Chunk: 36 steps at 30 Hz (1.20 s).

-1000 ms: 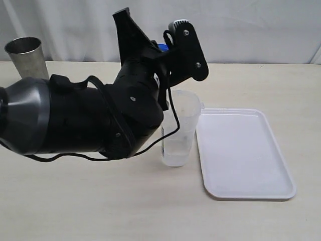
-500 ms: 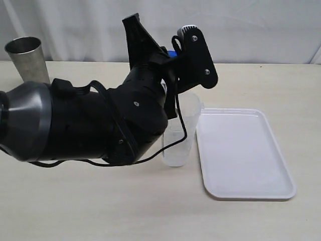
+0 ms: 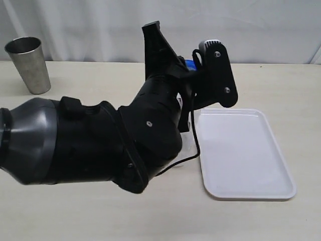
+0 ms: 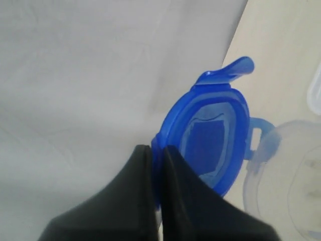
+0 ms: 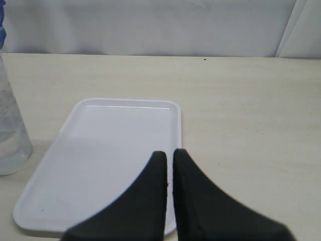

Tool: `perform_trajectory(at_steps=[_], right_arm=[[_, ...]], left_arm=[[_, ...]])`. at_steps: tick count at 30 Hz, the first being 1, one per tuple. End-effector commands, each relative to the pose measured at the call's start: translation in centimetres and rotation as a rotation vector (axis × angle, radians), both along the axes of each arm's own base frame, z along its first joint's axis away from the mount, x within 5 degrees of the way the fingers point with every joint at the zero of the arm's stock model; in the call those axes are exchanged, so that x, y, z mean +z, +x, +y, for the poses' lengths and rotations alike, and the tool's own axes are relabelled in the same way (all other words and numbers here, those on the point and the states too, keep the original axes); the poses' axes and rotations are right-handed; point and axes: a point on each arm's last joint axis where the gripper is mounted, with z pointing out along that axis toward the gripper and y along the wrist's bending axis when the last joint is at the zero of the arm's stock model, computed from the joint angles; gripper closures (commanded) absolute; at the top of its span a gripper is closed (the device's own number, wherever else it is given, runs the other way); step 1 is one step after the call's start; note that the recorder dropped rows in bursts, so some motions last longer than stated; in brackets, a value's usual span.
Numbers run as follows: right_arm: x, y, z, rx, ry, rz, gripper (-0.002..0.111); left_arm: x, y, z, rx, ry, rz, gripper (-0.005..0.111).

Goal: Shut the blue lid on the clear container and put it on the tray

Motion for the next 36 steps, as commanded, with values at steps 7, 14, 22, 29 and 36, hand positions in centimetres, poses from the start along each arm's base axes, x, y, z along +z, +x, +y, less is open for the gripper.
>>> perform_trajectory(at_steps=[7, 14, 22, 29, 36], right_arm=[[0.1, 0.0, 0.0, 0.001, 0.001, -0.014, 0.104], [0.1, 0.0, 0.0, 0.001, 0.001, -0.014, 0.104], [0.1, 0.0, 0.0, 0.001, 0.001, -0.014, 0.104], [0.1, 0.0, 0.0, 0.001, 0.001, -0.014, 0.104], [0.1, 0.0, 0.0, 0.001, 0.001, -0.014, 0.104]], left_arm=[[0.5, -0.7, 0.0, -0.005, 0.101, -0.054, 0.107], [0.2, -0.8, -0.2, -0.026, 0.092, -0.022, 0.107], [0.1, -0.8, -0.1, -0.007, 0.086, 0.000, 0.107], [0.2, -1.9, -0.8, -0.048, 0.096, -0.014, 0.107], [-0.1, -2.1, -0.9, -0.049, 0.083, 0.024, 0.107]])
